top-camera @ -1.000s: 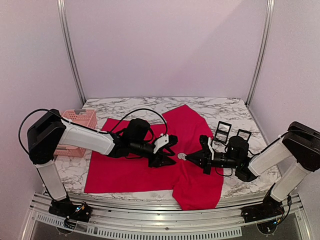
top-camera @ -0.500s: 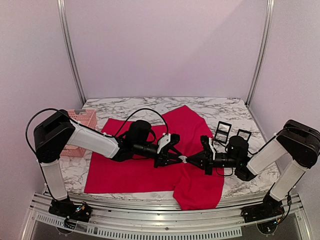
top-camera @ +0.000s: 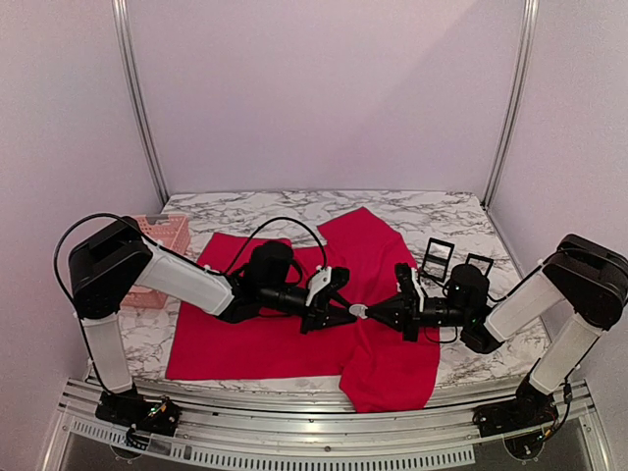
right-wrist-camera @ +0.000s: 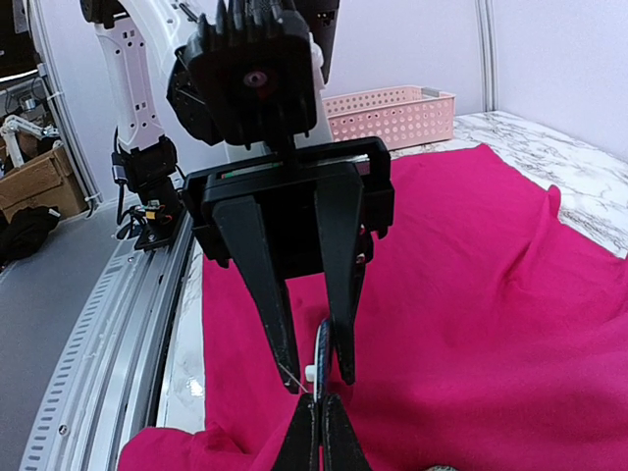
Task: Pin the brooch onto the clothing
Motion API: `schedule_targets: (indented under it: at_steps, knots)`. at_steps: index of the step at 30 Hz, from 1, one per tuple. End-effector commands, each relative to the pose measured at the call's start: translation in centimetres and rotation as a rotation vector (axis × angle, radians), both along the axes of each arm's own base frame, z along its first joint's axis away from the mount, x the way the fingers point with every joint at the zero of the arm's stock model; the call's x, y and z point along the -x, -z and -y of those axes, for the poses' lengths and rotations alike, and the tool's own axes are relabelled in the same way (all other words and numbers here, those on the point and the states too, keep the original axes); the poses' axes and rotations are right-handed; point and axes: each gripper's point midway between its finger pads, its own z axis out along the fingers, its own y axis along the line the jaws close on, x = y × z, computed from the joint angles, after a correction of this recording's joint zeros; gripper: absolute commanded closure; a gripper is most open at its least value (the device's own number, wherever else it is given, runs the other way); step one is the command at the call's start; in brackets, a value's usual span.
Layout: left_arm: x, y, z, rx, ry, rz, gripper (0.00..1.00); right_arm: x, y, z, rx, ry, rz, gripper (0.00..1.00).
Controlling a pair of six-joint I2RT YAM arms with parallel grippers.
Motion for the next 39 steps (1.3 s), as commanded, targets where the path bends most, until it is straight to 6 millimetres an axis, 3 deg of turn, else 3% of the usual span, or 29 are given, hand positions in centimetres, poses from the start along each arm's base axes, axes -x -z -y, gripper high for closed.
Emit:
schedule_targets:
  at_steps: [1,4,13,24,27,31,39]
  knots:
    - [0.3,0.4,0.7,0.014,-0.001,-0.012,0.85,-0.1,-0.7,-0.3,-0.022,-0.021,0.014,1.0]
    - [0.7,0.3,0.8,0.016,0.008,-0.014,0.89,-0.1,-0.7,-0.3,-0.022,-0.019,0.017,1.0]
    - [2.1,1.2,0.6,-0.003,0.067,-0.001,0.8,-0.3,-0.9,-0.4,-0.024,-0.02,0.028,1.0]
    - [1.8,0.6,1.2,0.02,0.047,-0.021,1.0,-0.3,-1.0,-0.5,-0.025,-0.02,0.028,1.0]
    - [1.7,0.3,1.4,0.023,0.037,-0.042,1.0,-0.2,-0.9,-0.6,-0.021,-0.034,0.025,1.0]
    - [1.0,-0.2,1.9,0.015,-0.01,-0.114,1.0,-0.2,-0.9,-0.8,-0.018,-0.045,0.03,1.0]
    - [-1.5,0.9,2.0,-0.087,-0.178,-0.228,1.0,0.5,-0.6,-1.6,0.032,-0.048,0.079,1.0]
